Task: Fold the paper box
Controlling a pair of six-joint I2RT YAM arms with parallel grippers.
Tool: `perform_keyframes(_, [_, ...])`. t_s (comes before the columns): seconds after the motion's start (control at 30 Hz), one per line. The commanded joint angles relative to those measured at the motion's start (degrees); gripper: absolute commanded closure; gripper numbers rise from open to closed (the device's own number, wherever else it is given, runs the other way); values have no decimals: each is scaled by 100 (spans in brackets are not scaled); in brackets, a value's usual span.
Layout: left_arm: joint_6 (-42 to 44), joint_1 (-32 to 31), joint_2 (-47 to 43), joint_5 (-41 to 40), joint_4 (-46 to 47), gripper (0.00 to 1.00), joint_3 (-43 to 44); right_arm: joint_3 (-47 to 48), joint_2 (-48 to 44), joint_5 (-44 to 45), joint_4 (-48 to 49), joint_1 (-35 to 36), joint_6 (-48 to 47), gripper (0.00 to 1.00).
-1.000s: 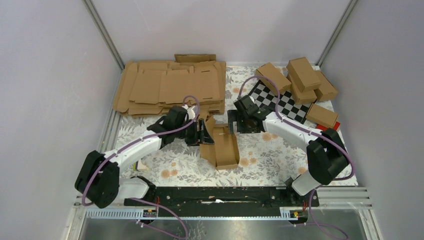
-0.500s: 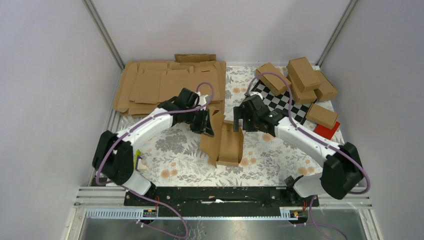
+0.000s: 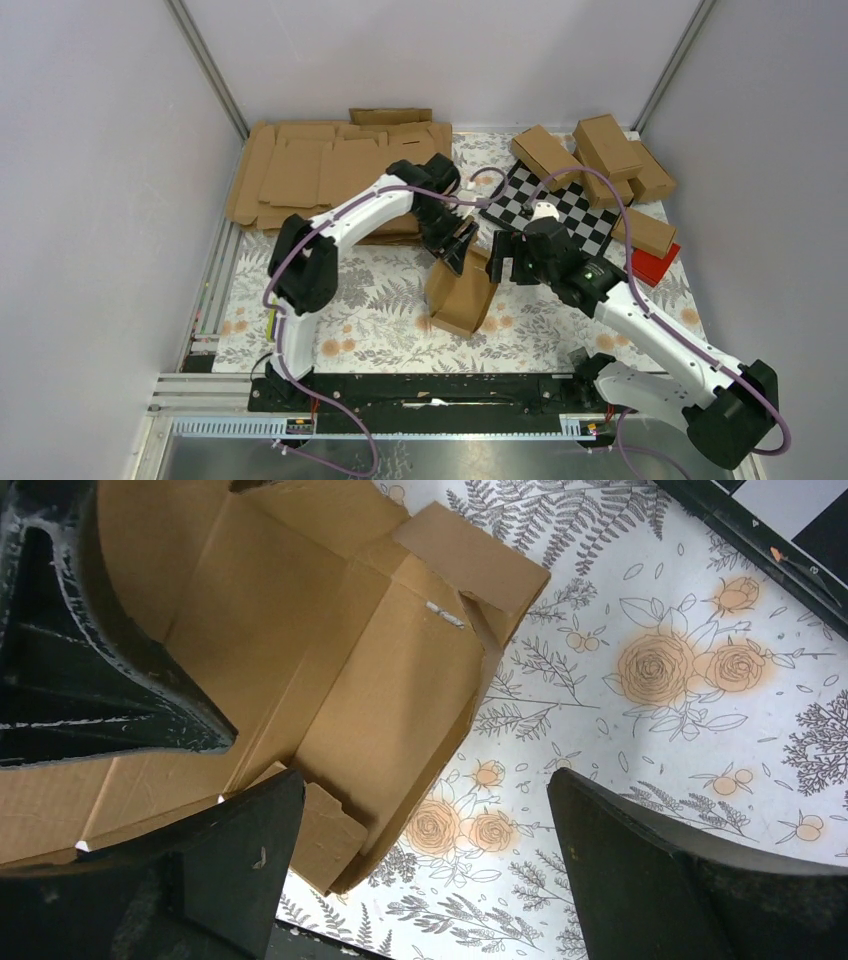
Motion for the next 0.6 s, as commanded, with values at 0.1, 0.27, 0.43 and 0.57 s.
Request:
perform_keyframes(0.1, [585, -70, 640, -677, -843, 17, 1957, -226, -244, -109, 208, -24, 34, 0])
perform_keyframes(0.27, [-703, -42, 129, -2840, -611, 6, 1980, -280, -360, -108, 227, -28, 133, 0])
perform_keyframes(0.43, [-2640, 9, -1592, -5020, 178, 1, 882, -297, -424, 0, 229, -30, 147, 1])
perform_keyframes(0.57, [-4545, -20, -3687, -5552, 1435, 1, -1341, -331, -492, 2, 309, -39, 202, 0])
